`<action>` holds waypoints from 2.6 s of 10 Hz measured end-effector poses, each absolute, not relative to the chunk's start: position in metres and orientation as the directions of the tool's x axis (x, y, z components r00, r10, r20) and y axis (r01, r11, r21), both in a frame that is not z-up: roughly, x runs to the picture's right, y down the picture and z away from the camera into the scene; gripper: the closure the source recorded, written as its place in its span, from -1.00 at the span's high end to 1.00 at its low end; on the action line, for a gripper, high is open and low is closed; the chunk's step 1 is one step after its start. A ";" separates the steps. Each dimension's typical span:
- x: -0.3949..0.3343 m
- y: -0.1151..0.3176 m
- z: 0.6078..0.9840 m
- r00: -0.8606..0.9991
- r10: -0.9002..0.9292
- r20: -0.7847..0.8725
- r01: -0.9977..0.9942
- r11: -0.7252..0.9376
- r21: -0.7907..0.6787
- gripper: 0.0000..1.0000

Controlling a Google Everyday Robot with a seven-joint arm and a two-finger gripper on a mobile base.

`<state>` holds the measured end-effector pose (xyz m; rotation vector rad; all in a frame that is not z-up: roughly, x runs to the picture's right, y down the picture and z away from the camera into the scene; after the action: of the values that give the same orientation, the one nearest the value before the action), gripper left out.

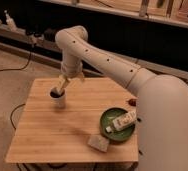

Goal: Place the white sponge in the ceramic bowl

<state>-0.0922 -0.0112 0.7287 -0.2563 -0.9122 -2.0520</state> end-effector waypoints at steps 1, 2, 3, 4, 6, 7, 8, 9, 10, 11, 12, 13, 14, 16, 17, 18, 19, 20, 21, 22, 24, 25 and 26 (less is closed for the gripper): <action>-0.092 -0.010 0.730 -0.615 -0.625 0.482 0.776 -0.368 0.512 0.60; -0.092 -0.010 0.729 -0.615 -0.625 0.481 0.775 -0.369 0.513 0.60; -0.093 -0.010 0.729 -0.616 -0.624 0.480 0.775 -0.370 0.513 0.60; -0.093 -0.010 0.730 -0.616 -0.624 0.481 0.775 -0.369 0.513 0.60; -0.093 -0.010 0.729 -0.616 -0.624 0.480 0.775 -0.369 0.513 0.60; -0.093 -0.010 0.729 -0.616 -0.624 0.481 0.775 -0.369 0.513 0.60; -0.093 -0.010 0.729 -0.616 -0.624 0.480 0.775 -0.369 0.513 0.60; -0.093 -0.010 0.729 -0.616 -0.624 0.481 0.775 -0.369 0.513 0.60; -0.093 -0.010 0.729 -0.616 -0.625 0.481 0.775 -0.369 0.513 0.60; -0.092 -0.011 0.729 -0.615 -0.625 0.481 0.775 -0.369 0.513 0.60; -0.092 -0.010 0.729 -0.615 -0.625 0.481 0.776 -0.368 0.512 0.60; -0.092 -0.011 0.729 -0.615 -0.625 0.481 0.776 -0.368 0.512 0.60; -0.092 -0.011 0.729 -0.614 -0.625 0.481 0.776 -0.368 0.512 0.60; -0.092 -0.011 0.729 -0.614 -0.625 0.481 0.776 -0.368 0.512 0.60; -0.092 -0.011 0.729 -0.614 -0.625 0.481 0.776 -0.368 0.512 0.60; -0.092 -0.011 0.729 -0.614 -0.625 0.481 0.776 -0.368 0.512 0.60; -0.092 -0.011 0.729 -0.614 -0.625 0.481 0.776 -0.368 0.512 0.60; -0.092 -0.011 0.729 -0.614 -0.625 0.481 0.776 -0.368 0.512 0.60; -0.092 -0.011 0.729 -0.614 -0.625 0.481 0.776 -0.368 0.512 0.60; -0.092 -0.011 0.729 -0.615 -0.625 0.481 0.776 -0.368 0.512 0.60; -0.093 -0.009 0.728 -0.619 -0.624 0.477 0.772 -0.372 0.516 0.60; -0.096 -0.003 0.725 -0.637 -0.619 0.459 0.756 -0.384 0.530 0.60; -0.102 0.006 0.719 -0.667 -0.609 0.429 0.726 -0.404 0.556 0.60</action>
<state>-0.1018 0.0064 0.7188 -0.2004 -0.9384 -2.1102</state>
